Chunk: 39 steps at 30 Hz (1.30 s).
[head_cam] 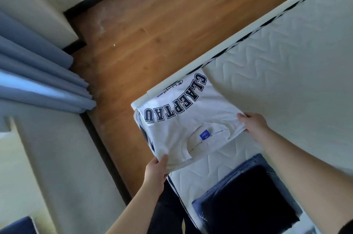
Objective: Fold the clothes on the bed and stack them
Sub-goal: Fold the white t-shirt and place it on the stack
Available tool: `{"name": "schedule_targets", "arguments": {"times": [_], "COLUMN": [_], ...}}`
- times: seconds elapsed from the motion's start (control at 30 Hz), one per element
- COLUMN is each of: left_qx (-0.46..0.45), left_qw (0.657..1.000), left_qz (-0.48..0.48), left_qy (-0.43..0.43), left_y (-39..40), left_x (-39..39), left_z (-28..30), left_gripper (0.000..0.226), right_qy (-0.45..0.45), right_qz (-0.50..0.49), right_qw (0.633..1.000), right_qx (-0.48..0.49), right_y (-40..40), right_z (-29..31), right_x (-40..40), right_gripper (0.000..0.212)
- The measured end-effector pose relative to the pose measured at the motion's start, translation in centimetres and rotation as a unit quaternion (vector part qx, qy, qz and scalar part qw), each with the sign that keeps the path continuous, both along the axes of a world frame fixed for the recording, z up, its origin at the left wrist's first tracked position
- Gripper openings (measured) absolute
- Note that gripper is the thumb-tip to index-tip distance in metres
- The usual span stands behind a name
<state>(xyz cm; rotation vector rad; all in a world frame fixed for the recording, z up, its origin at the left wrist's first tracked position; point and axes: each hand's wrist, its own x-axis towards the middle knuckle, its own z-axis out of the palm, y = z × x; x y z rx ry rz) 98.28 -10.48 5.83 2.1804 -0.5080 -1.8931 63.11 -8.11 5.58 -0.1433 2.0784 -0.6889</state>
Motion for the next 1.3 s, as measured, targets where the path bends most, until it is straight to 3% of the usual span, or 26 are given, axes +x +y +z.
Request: {"name": "schedule_targets", "arguments": {"times": [0.13,0.43,0.73,0.87,0.97,1.07,1.17,1.3], "left_qx": [0.009,0.01,0.021,-0.04,-0.112,-0.24,-0.381,-0.501], "left_qw": [0.999,0.99,0.977,0.913,0.89,0.855,0.782,0.681], "left_qz": [-0.05,-0.133,-0.203,-0.361,-0.372,-0.398,-0.445,-0.487], "left_qy": [-0.006,-0.05,-0.057,-0.188,-0.239,-0.23,-0.213,-0.221], "left_y": [3.5,9.1,11.8,10.5,8.6,5.2,1.2,-4.5], "left_x": [-0.3,-0.2,-0.5,-0.4,-0.2,-0.8,-3.4,-7.9], "left_z": [-2.4,-7.5,-10.3,-9.6,-8.6,-8.6,-8.7,-8.9], "left_gripper": [0.01,0.007,0.023,0.045,0.037,0.023,0.01,0.029], "right_qy": [0.035,0.124,0.191,0.181,0.238,0.297,0.312,0.321], "right_qz": [0.045,0.116,0.152,0.131,0.1,0.166,0.248,0.3], "right_qw": [0.998,0.984,0.967,0.967,0.958,0.939,0.917,0.892], "right_qx": [0.018,0.056,0.068,0.125,0.125,0.058,0.003,-0.104], "right_y": [4.7,12.0,13.2,12.1,10.6,7.4,3.7,-1.5], "right_z": [-1.9,-7.1,-9.6,-9.6,-8.6,-8.2,-8.5,-8.8], "right_x": [-0.4,-1.5,-3.2,-3.2,-2.4,-0.4,2.5,6.4], "right_gripper": [0.008,0.029,0.026,0.034,0.044,0.042,0.044,0.045]}}
